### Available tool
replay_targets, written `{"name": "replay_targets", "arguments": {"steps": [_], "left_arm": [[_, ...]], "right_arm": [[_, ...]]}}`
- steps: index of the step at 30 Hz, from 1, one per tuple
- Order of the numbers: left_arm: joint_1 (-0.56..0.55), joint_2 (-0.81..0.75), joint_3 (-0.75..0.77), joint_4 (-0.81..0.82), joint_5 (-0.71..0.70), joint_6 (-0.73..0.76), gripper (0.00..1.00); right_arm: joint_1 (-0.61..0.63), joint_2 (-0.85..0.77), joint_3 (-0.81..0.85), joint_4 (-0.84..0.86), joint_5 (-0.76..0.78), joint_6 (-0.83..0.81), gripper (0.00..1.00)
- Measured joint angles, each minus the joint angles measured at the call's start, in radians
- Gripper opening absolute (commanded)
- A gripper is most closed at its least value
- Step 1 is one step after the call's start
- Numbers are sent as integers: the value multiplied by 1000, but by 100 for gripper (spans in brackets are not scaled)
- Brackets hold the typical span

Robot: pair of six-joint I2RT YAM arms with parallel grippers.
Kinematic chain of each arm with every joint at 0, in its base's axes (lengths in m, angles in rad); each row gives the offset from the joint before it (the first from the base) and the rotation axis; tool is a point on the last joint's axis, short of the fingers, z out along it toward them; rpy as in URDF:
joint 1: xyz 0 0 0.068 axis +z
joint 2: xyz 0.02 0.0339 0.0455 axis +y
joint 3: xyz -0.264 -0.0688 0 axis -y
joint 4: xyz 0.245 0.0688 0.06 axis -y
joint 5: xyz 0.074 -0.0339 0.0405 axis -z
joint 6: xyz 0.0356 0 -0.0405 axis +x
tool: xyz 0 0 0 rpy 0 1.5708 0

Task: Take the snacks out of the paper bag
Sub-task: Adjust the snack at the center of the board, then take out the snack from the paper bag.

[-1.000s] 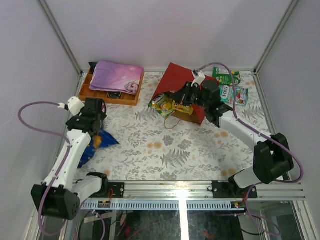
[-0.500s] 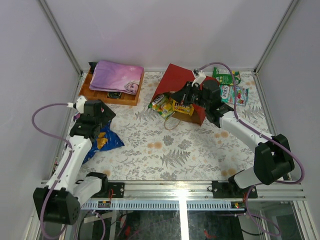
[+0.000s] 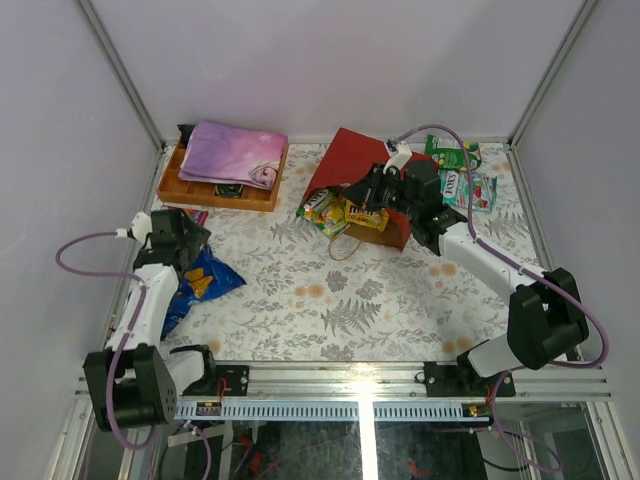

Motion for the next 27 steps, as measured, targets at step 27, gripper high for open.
{"name": "replay_targets", "arguments": {"steps": [27], "left_arm": [[-686, 758, 378, 569, 359, 36, 95]], "right_arm": [[-22, 0, 18, -79, 72, -29, 0]]}}
